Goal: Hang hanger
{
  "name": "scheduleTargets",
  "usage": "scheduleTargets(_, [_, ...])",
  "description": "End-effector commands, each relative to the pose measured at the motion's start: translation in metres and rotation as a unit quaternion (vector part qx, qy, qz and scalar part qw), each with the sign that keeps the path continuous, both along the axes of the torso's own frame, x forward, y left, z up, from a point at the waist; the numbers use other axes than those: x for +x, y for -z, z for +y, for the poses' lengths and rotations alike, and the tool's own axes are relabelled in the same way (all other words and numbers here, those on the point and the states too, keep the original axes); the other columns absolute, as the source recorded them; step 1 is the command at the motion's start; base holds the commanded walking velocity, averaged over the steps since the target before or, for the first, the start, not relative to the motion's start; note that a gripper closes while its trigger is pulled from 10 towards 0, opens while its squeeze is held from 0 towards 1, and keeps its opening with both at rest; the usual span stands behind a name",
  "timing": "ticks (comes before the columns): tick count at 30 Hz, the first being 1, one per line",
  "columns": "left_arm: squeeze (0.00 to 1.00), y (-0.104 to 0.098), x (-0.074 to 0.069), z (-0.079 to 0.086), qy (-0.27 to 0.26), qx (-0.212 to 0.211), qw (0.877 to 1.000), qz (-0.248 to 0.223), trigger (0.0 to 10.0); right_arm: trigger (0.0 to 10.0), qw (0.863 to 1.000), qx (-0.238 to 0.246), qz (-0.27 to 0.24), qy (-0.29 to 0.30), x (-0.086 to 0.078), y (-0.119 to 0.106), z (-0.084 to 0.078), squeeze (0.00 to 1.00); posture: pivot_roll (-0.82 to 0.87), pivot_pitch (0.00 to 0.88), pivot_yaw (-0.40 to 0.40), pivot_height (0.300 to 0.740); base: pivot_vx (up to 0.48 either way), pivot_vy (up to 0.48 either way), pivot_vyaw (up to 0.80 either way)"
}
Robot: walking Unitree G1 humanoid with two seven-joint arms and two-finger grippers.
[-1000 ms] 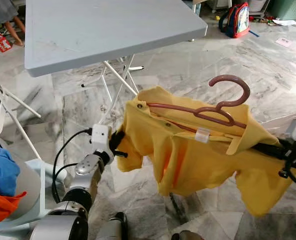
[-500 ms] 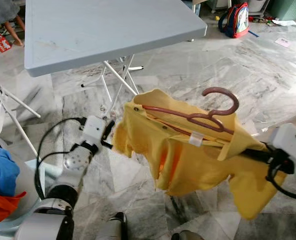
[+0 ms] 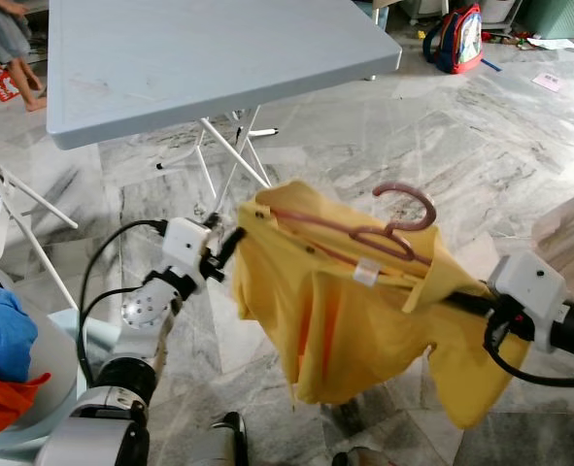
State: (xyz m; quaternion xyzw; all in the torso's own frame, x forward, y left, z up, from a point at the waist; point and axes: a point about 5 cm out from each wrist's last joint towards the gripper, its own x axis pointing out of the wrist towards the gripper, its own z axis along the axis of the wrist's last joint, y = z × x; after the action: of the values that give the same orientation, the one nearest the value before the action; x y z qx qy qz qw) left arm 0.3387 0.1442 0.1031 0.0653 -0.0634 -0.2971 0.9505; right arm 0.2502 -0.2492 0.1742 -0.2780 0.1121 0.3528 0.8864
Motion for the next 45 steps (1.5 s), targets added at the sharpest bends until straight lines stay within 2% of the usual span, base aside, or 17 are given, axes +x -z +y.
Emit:
scheduleTargets(1, [1.0, 0.006, -0.003, 0.001, 0.007, 0.012, 1.0, 0.009, 10.0, 10.0, 1.0, 0.009, -0.016, -0.011, 0.002, -0.006, 0.005, 0.0, -0.18, 0.218, 0.036, 0.74, 0.0, 0.0, 0.0])
scheduleTargets(3, [1.0, 0.007, -0.003, 0.002, 0.005, 0.015, 1.0, 0.011, 10.0, 10.0, 1.0, 0.012, -0.014, -0.016, 0.001, -0.006, 0.006, 0.0, -0.18, 0.218, 0.036, 0.74, 0.0, 0.0, 0.0])
scheduleTargets(6, [1.0, 0.006, 0.001, 0.009, -0.027, 0.028, 0.999, 0.009, 10.0, 10.0, 0.999, 0.022, -0.003, -0.035, -0.005, -0.012, 0.009, 0.0, -0.18, 0.219, 0.038, 0.74, 0.0, 0.0, 0.0])
scheduleTargets(9, [1.0, -0.001, 0.005, 0.016, -0.055, 0.012, 0.998, 0.0, 10.0, 10.0, 0.999, 0.02, -0.004, -0.036, -0.007, -0.018, 0.006, 0.0, -0.2, 0.216, 0.044, 0.74, 0.0, 0.0, 0.0])
scheduleTargets(16, [1.0, -0.004, 0.007, 0.015, -0.042, 0.014, 0.999, -0.007, 10.0, 10.0, 0.998, 0.014, 0.025, -0.056, -0.022, -0.028, -0.001, 0.0, -0.21, 0.215, 0.047, 0.74, 0.0, 0.0, 0.0])
scheduleTargets(17, [0.51, -0.005, 0.007, 0.015, -0.041, 0.019, 0.999, -0.01, 10.0, 10.0, 0.998, 0.014, 0.031, -0.06, -0.024, -0.03, -0.002, 0.0, -0.21, 0.214, 0.048, 0.74, 0.0, 0.0, 0.0])
scheduleTargets(18, [0.51, -0.005, 0.007, 0.015, -0.041, 0.019, 0.999, -0.01, 10.0, 10.0, 0.998, 0.014, 0.031, -0.06, -0.024, -0.03, -0.002, 0.0, -0.21, 0.214, 0.048, 0.74, 0.0, 0.0, 0.0])
scheduleTargets(19, [0.0, -0.005, 0.008, 0.014, -0.029, 0.008, 1.0, 0.0, 10.0, 10.0, 0.997, 0.011, 0.042, -0.064, -0.028, -0.034, -0.006, 0.0, -0.21, 0.214, 0.049, 0.74, 0.0, 0.0, 0.0])
scheduleTargets(22, [0.0, -0.004, 0.008, 0.008, 0.003, -0.013, 1.0, 0.021, 10.0, 10.0, 0.997, 0.007, 0.05, -0.066, -0.032, -0.038, -0.011, 0.0, -0.21, 0.213, 0.05, 0.74, 0.0, 0.0, 0.0])
scheduleTargets(23, [0.0, -0.004, 0.008, 0.008, 0.003, -0.013, 1.0, 0.021, 10.0, 10.0, 0.997, 0.007, 0.05, -0.066, -0.032, -0.038, -0.011, 0.0, -0.21, 0.213, 0.05, 0.74, 0.0, 0.0, 0.0])
scheduleTargets(26, [0.0, 0.001, 0.005, -0.004, 0.047, -0.016, 0.998, 0.037, 10.0, 10.0, 0.996, 0.011, 0.055, -0.065, -0.034, -0.043, -0.013, 0.0, -0.22, 0.212, 0.053, 0.74, 0.0, 0.0, 0.0])
scheduleTargets(27, [0.0, 0.003, 0.003, -0.007, 0.057, -0.027, 0.997, 0.042, 0.0, 10.0, 0.996, 0.01, 0.056, -0.064, -0.034, -0.043, -0.014, 0.0, -0.22, 0.212, 0.054, 0.74, 0.0, 0.0, 0.0])
scheduleTargets(32, [0.0, 0.005, 0.001, -0.013, 0.078, -0.055, 0.994, 0.058, 0.0, 10.0, 0.996, 0.013, 0.061, -0.064, -0.035, -0.042, -0.013, 0.0, -0.22, 0.21, 0.057, 0.74, 0.0, 0.0, 0.0])
scheduleTargets(36, [0.0, 0.006, 0.0, -0.013, 0.084, -0.057, 0.993, 0.06, 0.0, 10.0, 0.996, 0.015, 0.068, -0.064, -0.037, -0.041, -0.014, 0.0, -0.21, 0.209, 0.059, 0.74, 0.0, 0.0, 0.0])
scheduleTargets(45, [0.0, 0.005, 0.003, -0.002, 0.05, -0.062, 0.995, 0.06, 0.0, 10.0, 0.995, 0.015, 0.074, -0.066, -0.038, -0.042, -0.015, 0.0, -0.21, 0.206, 0.06, 0.74, 0.0, 0.0, 0.0])
